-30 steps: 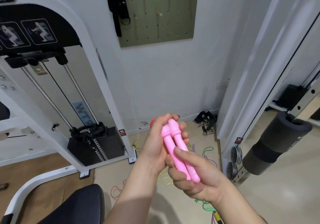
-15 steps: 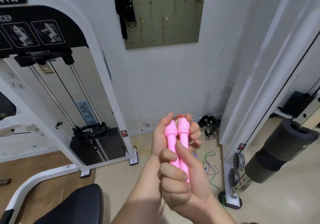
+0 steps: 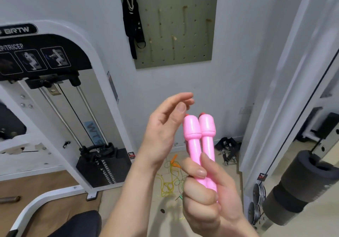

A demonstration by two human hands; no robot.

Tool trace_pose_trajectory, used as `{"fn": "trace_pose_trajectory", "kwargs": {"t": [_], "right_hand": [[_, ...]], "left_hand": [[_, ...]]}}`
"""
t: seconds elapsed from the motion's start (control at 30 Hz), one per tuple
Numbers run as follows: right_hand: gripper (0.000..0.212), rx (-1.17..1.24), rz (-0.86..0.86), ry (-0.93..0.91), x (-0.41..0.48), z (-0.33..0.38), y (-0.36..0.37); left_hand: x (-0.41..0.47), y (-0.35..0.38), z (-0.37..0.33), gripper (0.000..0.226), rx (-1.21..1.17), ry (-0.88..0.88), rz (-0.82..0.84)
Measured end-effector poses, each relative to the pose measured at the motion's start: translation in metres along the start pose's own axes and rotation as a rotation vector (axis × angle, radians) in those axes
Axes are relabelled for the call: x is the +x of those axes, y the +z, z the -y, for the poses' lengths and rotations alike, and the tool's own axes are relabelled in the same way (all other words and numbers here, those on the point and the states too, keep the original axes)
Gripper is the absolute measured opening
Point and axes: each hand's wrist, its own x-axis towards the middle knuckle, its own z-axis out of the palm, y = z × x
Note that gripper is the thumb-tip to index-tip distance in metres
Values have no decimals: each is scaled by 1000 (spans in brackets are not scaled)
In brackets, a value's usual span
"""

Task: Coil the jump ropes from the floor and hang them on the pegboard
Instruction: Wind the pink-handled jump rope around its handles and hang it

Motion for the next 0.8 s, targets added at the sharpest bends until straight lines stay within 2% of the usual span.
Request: {"fn": "trace_pose_trajectory", "kwargs": {"t": [0.07, 0.1, 0.17, 0.23, 0.27, 0.33, 0.43, 0.5, 0.57, 0.67, 0.73, 0.8], "right_hand": [[25, -44, 92, 1, -6, 13, 2], [25, -37, 129, 3, -11, 22, 1], [24, -56, 124, 0, -22, 38, -2], [23, -146, -10, -42, -35, 58, -5], [24, -214, -149, -68, -40, 69, -6], [28, -472, -509, -130, -49, 89, -11], [28, -946, -858, -131, -56, 105, -24], [30, -1180, -963, -135, -54, 112, -31], [35, -1458, -1029, -143, -48, 118, -34], [29, -1819, -1104, -126, -37, 129, -40], [15, -2080, -1162, -56, -31, 136, -45], [14, -2334, -1167, 57, -27, 140, -47]], "left_hand": [[12, 28, 8, 65, -29, -187, 166], [14, 43, 9, 67, -113, -297, 172], [14, 64, 18, 51, -230, -445, 50], [12, 84, 32, 32, -73, -503, -8], [11, 90, 39, 25, 24, -499, 9], [10, 95, 54, 26, 242, -447, 50], [13, 92, 62, 17, 793, -228, 161], [15, 93, 57, 14, 1223, -117, 290], [16, 95, 53, 12, 1403, -72, 263], [14, 94, 53, 8, 1444, -1, 214], [12, 88, 60, 2, 1478, 58, 219], [10, 83, 63, 8, 1517, 65, 277]]}}
